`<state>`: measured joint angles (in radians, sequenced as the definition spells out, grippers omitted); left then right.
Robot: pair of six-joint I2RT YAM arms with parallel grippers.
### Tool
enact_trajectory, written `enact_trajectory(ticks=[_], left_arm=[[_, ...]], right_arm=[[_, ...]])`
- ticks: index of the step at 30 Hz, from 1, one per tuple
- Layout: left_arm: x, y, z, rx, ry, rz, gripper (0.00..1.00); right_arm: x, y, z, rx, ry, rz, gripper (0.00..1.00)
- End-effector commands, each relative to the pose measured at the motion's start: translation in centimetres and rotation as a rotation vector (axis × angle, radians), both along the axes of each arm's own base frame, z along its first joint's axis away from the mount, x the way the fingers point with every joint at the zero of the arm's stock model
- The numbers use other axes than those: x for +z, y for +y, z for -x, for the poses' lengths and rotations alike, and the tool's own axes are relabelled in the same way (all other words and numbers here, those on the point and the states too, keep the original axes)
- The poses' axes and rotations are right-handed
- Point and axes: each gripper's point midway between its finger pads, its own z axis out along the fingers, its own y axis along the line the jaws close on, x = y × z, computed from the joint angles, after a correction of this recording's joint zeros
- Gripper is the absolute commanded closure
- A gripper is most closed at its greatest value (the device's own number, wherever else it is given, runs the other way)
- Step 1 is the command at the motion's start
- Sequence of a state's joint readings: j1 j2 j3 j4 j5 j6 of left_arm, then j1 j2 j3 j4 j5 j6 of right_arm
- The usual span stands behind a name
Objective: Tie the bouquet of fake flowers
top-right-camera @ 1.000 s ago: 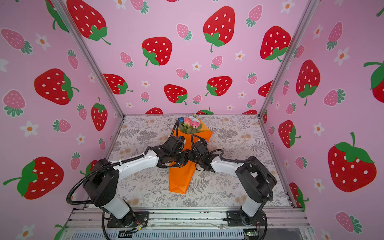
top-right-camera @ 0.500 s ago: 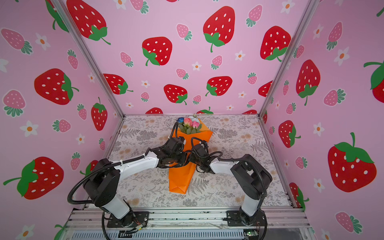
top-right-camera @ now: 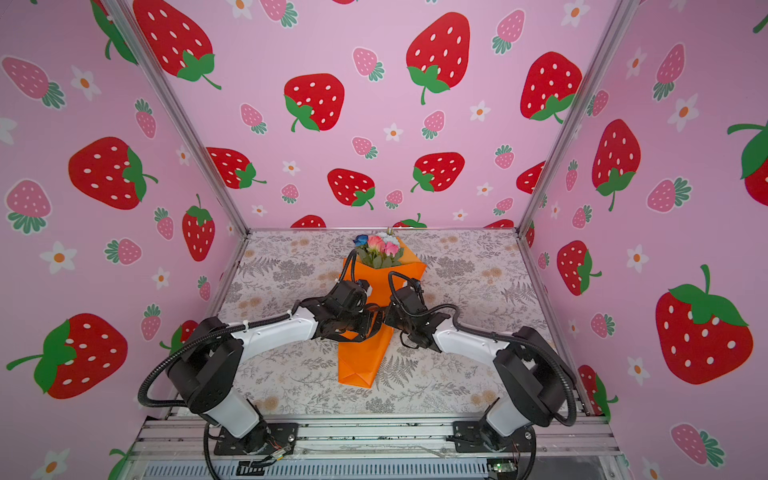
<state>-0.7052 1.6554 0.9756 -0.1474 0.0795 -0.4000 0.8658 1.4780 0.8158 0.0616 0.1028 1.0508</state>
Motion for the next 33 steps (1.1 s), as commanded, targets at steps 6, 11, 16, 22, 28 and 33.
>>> enact_trajectory(ticks=[6, 11, 16, 22, 28, 33], left_arm=[[1.3, -1.1, 0.4, -0.121, -0.088, 0.038, 1.0], [1.0, -1.3, 0.9, -0.167, -0.085, 0.038, 1.0], [0.9, -1.3, 0.9, -0.178, -0.092, 0.038, 1.0], [0.4, -0.8, 1.2, -0.174, -0.093, 0.022, 1.0], [0.0, -0.7, 1.3, -0.166, -0.083, 0.025, 1.0], [-0.2, -0.7, 1.4, -0.159, -0.073, 0.026, 1.0]], right_arm=[[4.1, -0.5, -1.3, 0.156, -0.126, 0.157, 0.69], [3.7, 2.3, -3.5, 0.345, -0.143, 0.272, 0.68], [1.5, 5.1, -5.5, 0.491, -0.114, 0.366, 0.66], [-2.2, 6.0, -5.7, 0.589, -0.047, 0.434, 0.66], [-4.2, 5.8, -4.4, 0.645, -0.021, 0.479, 0.64], [-5.4, 5.9, -3.6, 0.668, -0.006, 0.514, 0.63]])
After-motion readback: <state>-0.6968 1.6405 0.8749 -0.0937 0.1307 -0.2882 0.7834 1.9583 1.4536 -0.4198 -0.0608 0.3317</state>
